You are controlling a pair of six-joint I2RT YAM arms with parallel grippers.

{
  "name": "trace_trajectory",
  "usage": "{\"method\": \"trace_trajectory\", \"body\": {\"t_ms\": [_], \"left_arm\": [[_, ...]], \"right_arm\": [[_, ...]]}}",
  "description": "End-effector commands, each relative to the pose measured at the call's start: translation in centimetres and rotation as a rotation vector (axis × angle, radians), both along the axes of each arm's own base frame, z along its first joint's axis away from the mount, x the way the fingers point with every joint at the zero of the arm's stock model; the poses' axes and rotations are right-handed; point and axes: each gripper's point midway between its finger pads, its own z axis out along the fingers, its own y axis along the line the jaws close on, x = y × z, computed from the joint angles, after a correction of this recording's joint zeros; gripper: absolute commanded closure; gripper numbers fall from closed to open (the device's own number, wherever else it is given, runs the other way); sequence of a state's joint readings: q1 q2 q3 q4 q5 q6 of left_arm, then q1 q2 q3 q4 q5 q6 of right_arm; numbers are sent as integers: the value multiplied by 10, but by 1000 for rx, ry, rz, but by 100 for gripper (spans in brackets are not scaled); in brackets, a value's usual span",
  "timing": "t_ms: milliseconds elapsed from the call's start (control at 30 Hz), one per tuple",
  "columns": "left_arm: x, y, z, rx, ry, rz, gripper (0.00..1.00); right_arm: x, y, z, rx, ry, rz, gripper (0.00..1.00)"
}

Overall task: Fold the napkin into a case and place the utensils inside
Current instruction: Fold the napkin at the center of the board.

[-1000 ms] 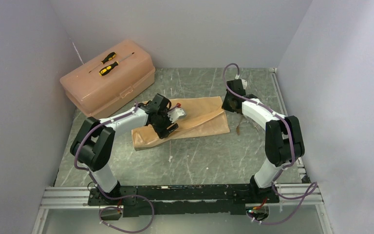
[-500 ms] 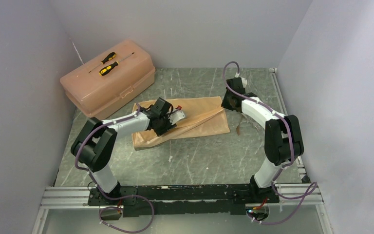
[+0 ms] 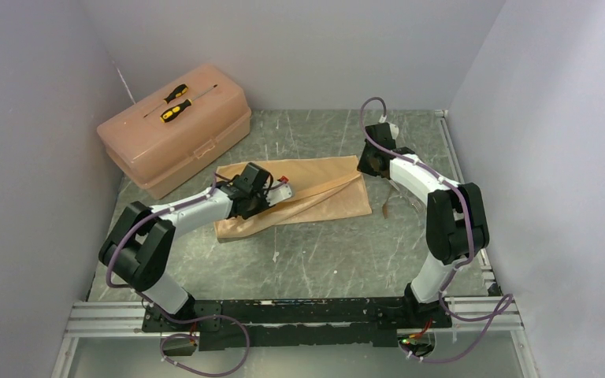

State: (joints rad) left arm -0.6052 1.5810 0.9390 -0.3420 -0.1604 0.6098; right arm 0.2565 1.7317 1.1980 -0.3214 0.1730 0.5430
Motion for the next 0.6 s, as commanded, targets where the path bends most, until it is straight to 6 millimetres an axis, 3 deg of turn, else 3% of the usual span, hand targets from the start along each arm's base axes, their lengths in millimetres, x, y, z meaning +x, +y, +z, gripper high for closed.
{"method": "trace_trajectory", "body": {"t_ms": [0,233,433,567], "left_arm": [[2,7,9,14,-31,-9,61],[4,26,4,49,-29,26,61],[6,40,13,54,-64,29,57],[10,49,16,79,-100,32,61]], "right_arm": [[14,-1,18,8,-54,-17,100],[13,-2,17,6,-52,-23,100],[15,-1,17,10,-56,-22,100],[16,0,18,12,-57,-22,100]]}}
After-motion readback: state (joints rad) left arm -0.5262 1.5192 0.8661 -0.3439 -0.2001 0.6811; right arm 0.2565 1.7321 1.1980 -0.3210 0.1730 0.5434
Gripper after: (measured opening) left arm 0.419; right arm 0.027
